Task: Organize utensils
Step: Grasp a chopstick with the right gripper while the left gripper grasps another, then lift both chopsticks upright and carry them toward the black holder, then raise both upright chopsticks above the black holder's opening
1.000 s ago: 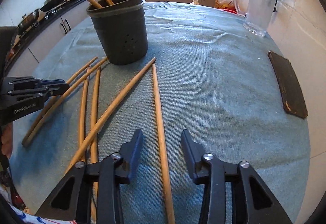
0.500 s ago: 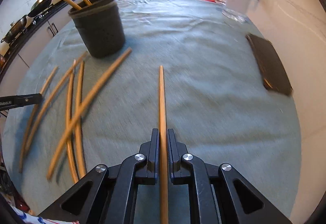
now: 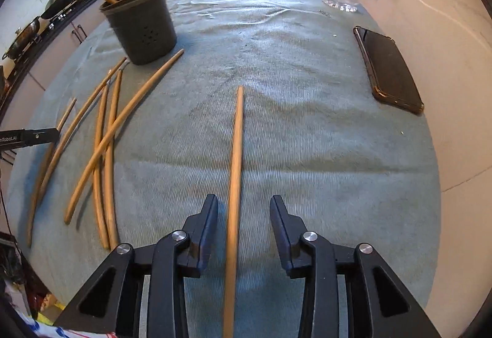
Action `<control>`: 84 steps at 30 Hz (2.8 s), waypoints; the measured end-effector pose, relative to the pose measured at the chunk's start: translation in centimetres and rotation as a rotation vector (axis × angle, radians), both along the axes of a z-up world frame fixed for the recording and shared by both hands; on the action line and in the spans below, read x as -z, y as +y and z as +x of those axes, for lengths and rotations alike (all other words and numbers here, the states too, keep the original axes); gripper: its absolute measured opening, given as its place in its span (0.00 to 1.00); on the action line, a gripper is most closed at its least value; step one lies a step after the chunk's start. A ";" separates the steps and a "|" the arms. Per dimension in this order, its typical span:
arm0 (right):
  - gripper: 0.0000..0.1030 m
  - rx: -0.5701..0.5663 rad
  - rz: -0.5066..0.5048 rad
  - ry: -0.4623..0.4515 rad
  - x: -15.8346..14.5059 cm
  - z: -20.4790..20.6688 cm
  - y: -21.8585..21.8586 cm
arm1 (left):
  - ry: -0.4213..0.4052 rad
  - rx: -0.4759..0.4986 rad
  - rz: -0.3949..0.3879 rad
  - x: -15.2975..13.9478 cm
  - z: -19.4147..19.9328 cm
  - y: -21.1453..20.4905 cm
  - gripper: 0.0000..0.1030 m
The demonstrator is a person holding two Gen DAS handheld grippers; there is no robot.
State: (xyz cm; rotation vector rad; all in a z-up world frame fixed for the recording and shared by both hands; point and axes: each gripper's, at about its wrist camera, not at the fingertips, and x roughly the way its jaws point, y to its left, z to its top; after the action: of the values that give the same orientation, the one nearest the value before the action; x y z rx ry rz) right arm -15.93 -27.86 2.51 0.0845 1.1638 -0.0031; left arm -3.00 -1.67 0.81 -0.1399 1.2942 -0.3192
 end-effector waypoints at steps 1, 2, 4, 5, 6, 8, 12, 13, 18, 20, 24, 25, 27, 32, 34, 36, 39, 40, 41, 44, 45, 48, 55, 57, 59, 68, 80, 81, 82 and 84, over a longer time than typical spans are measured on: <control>0.36 0.003 -0.001 0.004 0.0 0.4 0.0 | 0.003 -0.002 -0.002 0.0 0.5 0.0 0.07; 0.36 0.003 0.002 0.010 0.0 0.9 0.0 | 0.006 -0.001 -0.001 0.0 0.9 -0.2 0.07; 0.36 -0.002 0.002 0.020 0.1 1.8 0.1 | 0.005 0.003 0.005 0.0 1.5 -0.4 0.07; 0.36 -0.004 -0.001 0.025 0.1 2.2 0.1 | 0.003 0.001 0.010 0.0 1.8 -0.5 0.07; 0.33 -0.005 -0.004 0.030 0.1 2.6 0.1 | 0.002 -0.002 0.014 0.0 2.2 -0.7 0.07; 0.31 0.000 -0.013 0.040 0.0 3.6 -0.1 | -0.006 -0.006 0.024 0.0 2.5 -0.9 0.07; 0.26 0.002 -0.028 0.055 0.1 5.1 -0.2 | -0.029 -0.003 0.042 -0.1 2.6 -1.5 0.07; 0.26 0.001 -0.033 0.057 0.1 5.4 -0.1 | -0.034 0.000 0.045 -0.1 2.6 -1.6 0.07; 0.18 -0.009 -0.061 0.053 0.0 6.4 0.6 | -0.052 -0.010 0.041 0.2 3.0 -1.9 0.07; 0.10 -0.007 -0.062 0.041 -0.1 6.6 0.7 | -0.059 -0.023 0.032 0.3 3.1 -1.7 0.07; 0.06 -0.005 -0.067 0.012 0.0 6.6 1.0 | -0.106 -0.031 0.045 0.1 2.6 -1.6 0.05; 0.06 0.001 -0.057 -0.002 -0.3 6.2 0.9 | -0.130 -0.036 0.045 -0.3 2.4 -1.6 0.05; 0.06 0.009 -0.037 -0.057 -1.6 5.3 0.6 | -0.170 -0.049 0.031 -1.7 1.2 -1.1 0.05; 0.06 0.018 0.013 -0.231 -6.6 2.1 0.2 | -0.306 -0.048 -0.026 -6.5 -2.0 -0.6 0.05; 0.06 0.021 0.025 -0.290 -8.3 0.9 0.2 | -0.366 -0.042 -0.037 -8.3 -3.6 -0.7 0.05; 0.06 0.020 0.032 -0.348 -10.0 -0.6 0.5 | -0.423 -0.034 -0.050 -10.0 -5.4 -0.4 0.05; 0.06 0.016 0.040 -0.414 -11.8 -2.3 1.1 | -0.499 -0.029 -0.070 -12.0 -8.0 -0.4 0.05; 0.06 0.012 0.044 -0.438 -12.5 -3.0 1.4 | -0.520 -0.028 -0.075 -12.4 -8.4 -0.6 0.05; 0.06 0.008 0.045 -0.454 -12.9 -3.5 1.7 | -0.542 -0.028 -0.079 -12.8 -9.1 -0.7 0.05; 0.06 -0.009 0.045 -0.490 -13.8 -4.5 2.4 | -0.606 -0.033 -0.090 -14.1 -11.3 -0.6 0.05; 0.06 -0.015 0.045 -0.495 -13.8 -4.6 2.8 | -0.629 -0.036 -0.091 -14.3 -11.9 -0.6 0.05; 0.06 -0.034 0.035 -0.507 -14.0 -5.6 3.7 | -0.669 -0.032 -0.093 -14.9 -13.4 -0.7 0.05; 0.06 -0.055 0.040 -0.534 -14.6 -6.7 4.1 | -0.738 0.029 -0.081 -16.5 -16.5 -1.5 0.05; 0.06 -0.058 0.042 -0.541 -14.8 -7.0 4.2 | -0.759 0.045 -0.076 -16.9 -17.2 -1.7 0.05; 0.06 -0.060 0.043 -0.549 -15.0 -7.2 4.3 | -0.779 0.057 -0.073 -17.0 -17.7 -2.0 0.05; 0.06 -0.083 0.041 -0.589 -16.2 -7.9 5.2 | -0.785 0.057 -0.117 -18.0 -17.5 -2.3 0.05; 0.06 -0.090 0.058 -0.617 -17.7 -6.4 5.0 | -0.805 0.061 -0.127 -19.9 -15.8 -2.9 0.05; 0.06 -0.090 0.060 -0.621 -18.0 -6.2 5.0 | -0.813 0.061 -0.128 -20.3 -15.6 -3.1 0.05; 0.06 -0.090 0.061 -0.625 -18.3 -5.9 5.0 | -0.821 0.061 -0.128 -20.7 -15.4 -3.1 0.05; 0.06 -0.090 0.063 -0.636 -19.0 -5.4 5.0 | -0.838 0.060 -0.126 -21.5 -14.9 -3.4 0.05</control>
State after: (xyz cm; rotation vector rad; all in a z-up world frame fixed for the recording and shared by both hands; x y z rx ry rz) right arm -21.28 -22.82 21.46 0.0807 0.5313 0.1318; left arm -17.85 -5.08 22.30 -0.0597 0.4492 -0.4487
